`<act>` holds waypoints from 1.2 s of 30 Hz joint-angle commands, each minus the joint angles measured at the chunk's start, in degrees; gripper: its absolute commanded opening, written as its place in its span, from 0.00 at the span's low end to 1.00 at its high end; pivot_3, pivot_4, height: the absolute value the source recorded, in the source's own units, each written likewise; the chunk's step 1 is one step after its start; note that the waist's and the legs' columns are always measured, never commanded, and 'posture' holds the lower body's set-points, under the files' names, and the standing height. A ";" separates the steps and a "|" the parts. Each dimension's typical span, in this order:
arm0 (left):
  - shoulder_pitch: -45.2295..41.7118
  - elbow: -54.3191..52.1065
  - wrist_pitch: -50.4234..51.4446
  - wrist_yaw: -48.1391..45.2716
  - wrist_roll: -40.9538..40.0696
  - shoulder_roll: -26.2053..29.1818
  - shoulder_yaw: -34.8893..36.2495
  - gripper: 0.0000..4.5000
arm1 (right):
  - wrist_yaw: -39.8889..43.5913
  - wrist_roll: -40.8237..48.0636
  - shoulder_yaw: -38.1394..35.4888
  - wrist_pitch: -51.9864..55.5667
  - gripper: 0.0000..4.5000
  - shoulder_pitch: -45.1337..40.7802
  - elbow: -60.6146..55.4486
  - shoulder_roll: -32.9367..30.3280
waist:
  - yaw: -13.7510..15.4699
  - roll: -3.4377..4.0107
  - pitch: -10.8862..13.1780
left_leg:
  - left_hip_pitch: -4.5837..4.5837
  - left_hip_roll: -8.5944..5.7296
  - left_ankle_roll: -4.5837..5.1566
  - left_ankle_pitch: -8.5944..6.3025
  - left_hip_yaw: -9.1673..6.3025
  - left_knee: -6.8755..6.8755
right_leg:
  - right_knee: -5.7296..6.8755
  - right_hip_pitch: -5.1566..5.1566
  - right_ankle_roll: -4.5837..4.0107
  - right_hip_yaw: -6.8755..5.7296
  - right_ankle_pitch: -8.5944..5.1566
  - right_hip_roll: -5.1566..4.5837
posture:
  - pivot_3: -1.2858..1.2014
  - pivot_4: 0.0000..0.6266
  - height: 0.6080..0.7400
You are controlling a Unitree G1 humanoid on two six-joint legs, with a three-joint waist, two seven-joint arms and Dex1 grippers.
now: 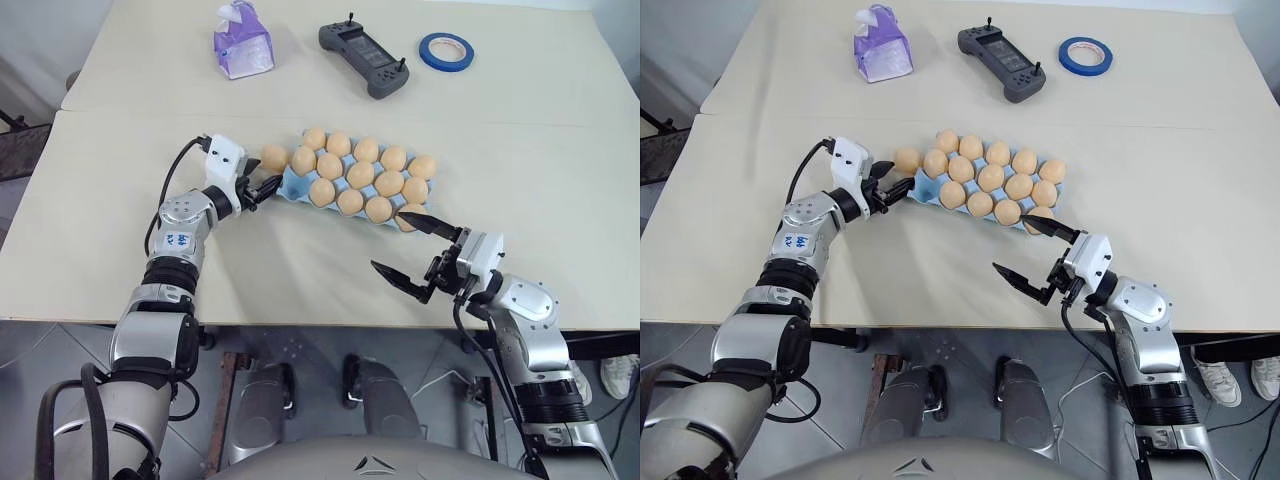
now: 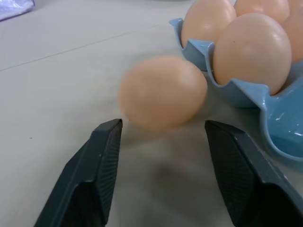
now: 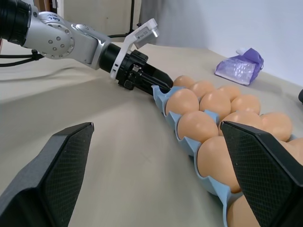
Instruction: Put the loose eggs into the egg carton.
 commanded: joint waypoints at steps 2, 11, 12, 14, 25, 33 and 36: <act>-0.88 -0.60 -0.83 0.45 0.16 0.30 0.51 0.66 | -0.24 0.31 -0.01 -0.49 1.00 0.06 -1.08 0.37 | 0.00 0.00 0.00 | 0.00 0.00 0.00 0.00 0.00 0.00 | 0.01 0.00 0.00 0.00 0.00 0.00 | 0.52 0.24 1.00; 1.23 -4.77 -1.01 0.75 -0.99 0.84 2.09 1.00 | -0.47 -0.03 0.57 -0.53 1.00 0.30 -0.99 0.93 | 0.01 0.00 0.00 | 0.00 0.00 0.00 0.00 0.01 0.00 | 0.01 0.00 0.00 0.00 0.00 0.00 | 0.52 0.24 1.00; 0.94 -4.65 -0.98 1.03 -0.91 0.75 2.20 1.00 | -0.46 -0.05 0.68 -0.51 1.00 0.26 -0.97 1.03 | 0.01 0.00 0.00 | 0.00 0.00 0.00 0.00 0.00 0.00 | 0.01 0.00 0.00 0.00 0.00 0.00 | 0.52 0.24 1.00; -0.20 -3.51 -1.15 1.30 -0.66 0.30 2.10 1.00 | -0.40 -0.10 0.83 -0.45 1.00 0.10 -0.92 1.20 | 0.00 0.00 0.00 | 0.01 0.00 0.00 0.00 0.01 0.01 | 0.01 0.01 0.00 0.00 0.00 0.00 | 0.52 0.24 1.00; -8.34 9.06 -3.40 2.63 1.32 -2.07 1.18 1.00 | -0.55 -0.17 1.41 -0.26 1.00 -0.77 -0.83 1.21 | 0.05 -0.06 0.03 | 0.00 -0.02 0.01 0.01 0.02 0.01 | 0.00 0.01 0.01 -0.02 0.00 0.01 | 0.52 0.24 1.00; -10.74 13.80 -5.18 1.62 1.83 -3.06 1.56 0.67 | -0.95 -0.45 1.75 -0.47 1.00 -1.00 -0.69 1.47 | -0.07 -0.08 0.05 | 0.00 -0.02 0.02 0.01 0.03 0.01 | 0.01 0.00 0.01 -0.02 0.00 0.02 | 0.52 0.24 1.00; -10.62 14.13 -5.49 1.60 1.76 -3.09 1.74 0.48 | -1.09 -0.53 1.77 -0.48 1.00 -0.87 -0.81 1.51 | -0.04 -0.08 0.05 | 0.00 -0.02 0.02 0.01 0.03 0.02 | 0.02 0.00 0.01 -0.02 0.00 0.02 | 0.52 0.24 1.00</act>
